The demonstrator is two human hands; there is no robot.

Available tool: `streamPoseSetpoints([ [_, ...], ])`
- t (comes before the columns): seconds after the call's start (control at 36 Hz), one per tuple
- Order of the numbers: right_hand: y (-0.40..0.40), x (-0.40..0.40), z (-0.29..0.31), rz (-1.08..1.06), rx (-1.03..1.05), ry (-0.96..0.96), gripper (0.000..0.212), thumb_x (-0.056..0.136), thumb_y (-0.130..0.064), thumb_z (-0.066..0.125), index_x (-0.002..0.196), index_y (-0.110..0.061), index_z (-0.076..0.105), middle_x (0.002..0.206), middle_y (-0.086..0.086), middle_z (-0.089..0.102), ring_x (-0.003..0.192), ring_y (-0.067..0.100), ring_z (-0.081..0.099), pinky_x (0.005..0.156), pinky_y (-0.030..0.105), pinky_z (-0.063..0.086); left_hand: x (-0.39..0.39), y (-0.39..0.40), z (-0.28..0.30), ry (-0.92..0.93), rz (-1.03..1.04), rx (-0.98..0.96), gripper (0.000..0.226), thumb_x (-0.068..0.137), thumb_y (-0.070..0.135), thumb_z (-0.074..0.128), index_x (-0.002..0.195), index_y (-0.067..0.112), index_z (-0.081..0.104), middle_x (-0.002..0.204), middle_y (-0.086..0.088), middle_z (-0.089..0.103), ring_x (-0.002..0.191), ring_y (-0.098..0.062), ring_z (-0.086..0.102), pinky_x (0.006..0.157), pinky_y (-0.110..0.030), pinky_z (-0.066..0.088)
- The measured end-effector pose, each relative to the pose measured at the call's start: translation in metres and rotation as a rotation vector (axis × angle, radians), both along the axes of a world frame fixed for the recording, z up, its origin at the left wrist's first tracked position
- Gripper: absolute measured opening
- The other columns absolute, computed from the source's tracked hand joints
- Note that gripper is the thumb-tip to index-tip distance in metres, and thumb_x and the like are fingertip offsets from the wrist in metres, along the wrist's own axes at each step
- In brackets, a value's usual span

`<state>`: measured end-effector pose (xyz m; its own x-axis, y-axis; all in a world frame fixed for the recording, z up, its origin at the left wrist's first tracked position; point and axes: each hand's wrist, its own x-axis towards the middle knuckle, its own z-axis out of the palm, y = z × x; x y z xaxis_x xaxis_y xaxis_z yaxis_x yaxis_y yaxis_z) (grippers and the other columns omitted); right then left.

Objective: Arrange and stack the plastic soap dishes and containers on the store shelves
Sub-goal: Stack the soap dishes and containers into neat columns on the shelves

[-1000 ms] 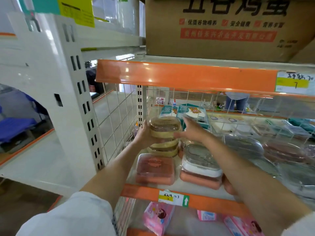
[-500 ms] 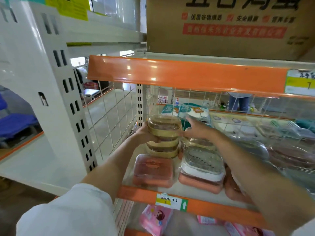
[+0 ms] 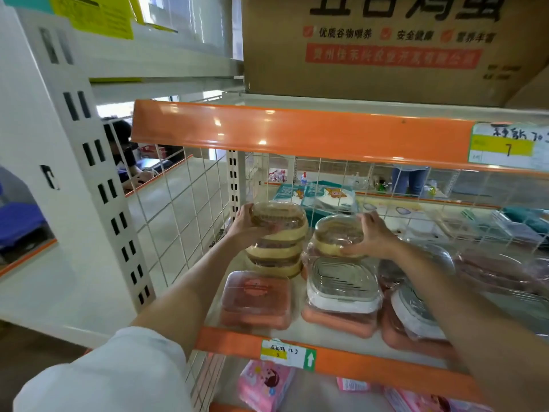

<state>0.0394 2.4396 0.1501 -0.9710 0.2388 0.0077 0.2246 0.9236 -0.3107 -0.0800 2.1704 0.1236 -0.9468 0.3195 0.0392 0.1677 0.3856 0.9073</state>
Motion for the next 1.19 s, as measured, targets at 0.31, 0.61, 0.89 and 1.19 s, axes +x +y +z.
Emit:
streamPoseSetpoints([
  [0.31,-0.014,-0.008,0.023,-0.062,-0.737,0.203,0.089,0.065,-0.039,0.080,0.137,-0.008,0.036,0.116,0.001,0.052,0.104,0.018,0.054,0.071,0.022,0.051,0.006,-0.003,0.006,-0.014,-0.035,0.051,0.113,0.033,0.056,0.084,0.130,0.020,0.042,0.117,-0.003,0.058,0.108,-0.021,0.058,0.092,-0.044,0.052],
  [0.61,-0.092,-0.051,0.033,0.119,-0.792,0.192,0.094,0.075,-0.021,0.077,0.148,-0.019,0.017,0.149,0.005,0.030,0.134,0.025,0.031,0.093,0.029,0.035,0.012,-0.011,0.013,-0.053,-0.081,0.068,0.108,0.039,0.047,0.091,0.132,0.019,0.046,0.116,0.000,0.064,0.112,-0.021,0.059,0.098,-0.042,0.048],
  [0.89,-0.082,-0.046,0.038,0.154,-0.805,0.117,0.097,0.078,-0.021,0.074,0.152,-0.028,0.012,0.156,0.008,0.020,0.140,0.031,0.023,0.111,0.046,0.025,0.006,-0.011,0.007,-0.071,-0.034,0.014,0.116,0.029,0.058,0.084,0.132,0.023,0.045,0.116,0.005,0.062,0.115,-0.021,0.054,0.104,-0.043,0.043],
  [1.19,-0.058,-0.017,0.041,0.141,-0.591,0.066,0.098,0.080,-0.040,0.071,0.152,-0.018,0.007,0.160,0.000,0.013,0.144,0.021,0.018,0.114,0.039,0.022,0.003,-0.008,0.000,0.039,0.013,-0.136,0.094,0.037,0.063,0.078,0.118,0.021,0.058,0.115,0.000,0.063,0.114,-0.023,0.057,0.095,-0.044,0.050],
])
